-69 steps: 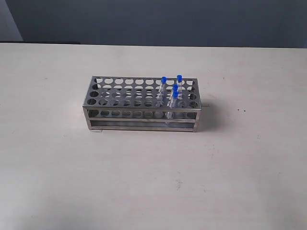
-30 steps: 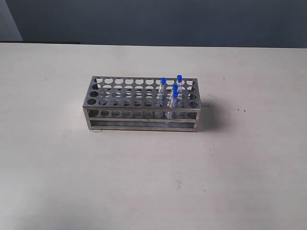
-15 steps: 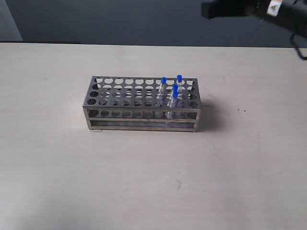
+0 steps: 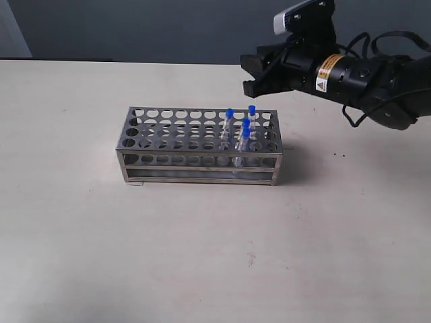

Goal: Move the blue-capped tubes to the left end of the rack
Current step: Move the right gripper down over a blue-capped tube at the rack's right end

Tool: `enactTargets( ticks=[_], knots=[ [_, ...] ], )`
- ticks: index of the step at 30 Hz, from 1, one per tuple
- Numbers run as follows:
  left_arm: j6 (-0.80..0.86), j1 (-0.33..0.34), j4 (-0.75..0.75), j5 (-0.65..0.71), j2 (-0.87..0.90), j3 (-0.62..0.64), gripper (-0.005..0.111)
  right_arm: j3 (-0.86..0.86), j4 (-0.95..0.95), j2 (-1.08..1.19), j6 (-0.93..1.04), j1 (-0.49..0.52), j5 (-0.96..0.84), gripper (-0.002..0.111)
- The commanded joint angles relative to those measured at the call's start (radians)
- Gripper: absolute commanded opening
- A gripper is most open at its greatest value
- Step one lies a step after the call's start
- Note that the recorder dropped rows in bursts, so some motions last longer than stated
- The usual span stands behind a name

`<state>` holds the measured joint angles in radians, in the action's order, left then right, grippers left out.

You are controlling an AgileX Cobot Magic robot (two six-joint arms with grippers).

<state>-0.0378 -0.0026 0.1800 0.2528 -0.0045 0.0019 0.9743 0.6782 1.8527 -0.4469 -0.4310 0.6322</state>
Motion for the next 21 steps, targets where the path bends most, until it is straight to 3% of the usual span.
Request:
enactTargets(
  ticks=[1,21],
  knots=[
    [-0.003,-0.007,-0.002,-0.013,0.004,-0.002,0.0,-0.017,0.029,0.036,-0.023,0.0,0.049,0.038],
    [-0.003,-0.007,-0.002,-0.013,0.004,-0.002,0.0,-0.031,0.183,0.086,-0.12,0.0,0.049,0.038]
  ],
)
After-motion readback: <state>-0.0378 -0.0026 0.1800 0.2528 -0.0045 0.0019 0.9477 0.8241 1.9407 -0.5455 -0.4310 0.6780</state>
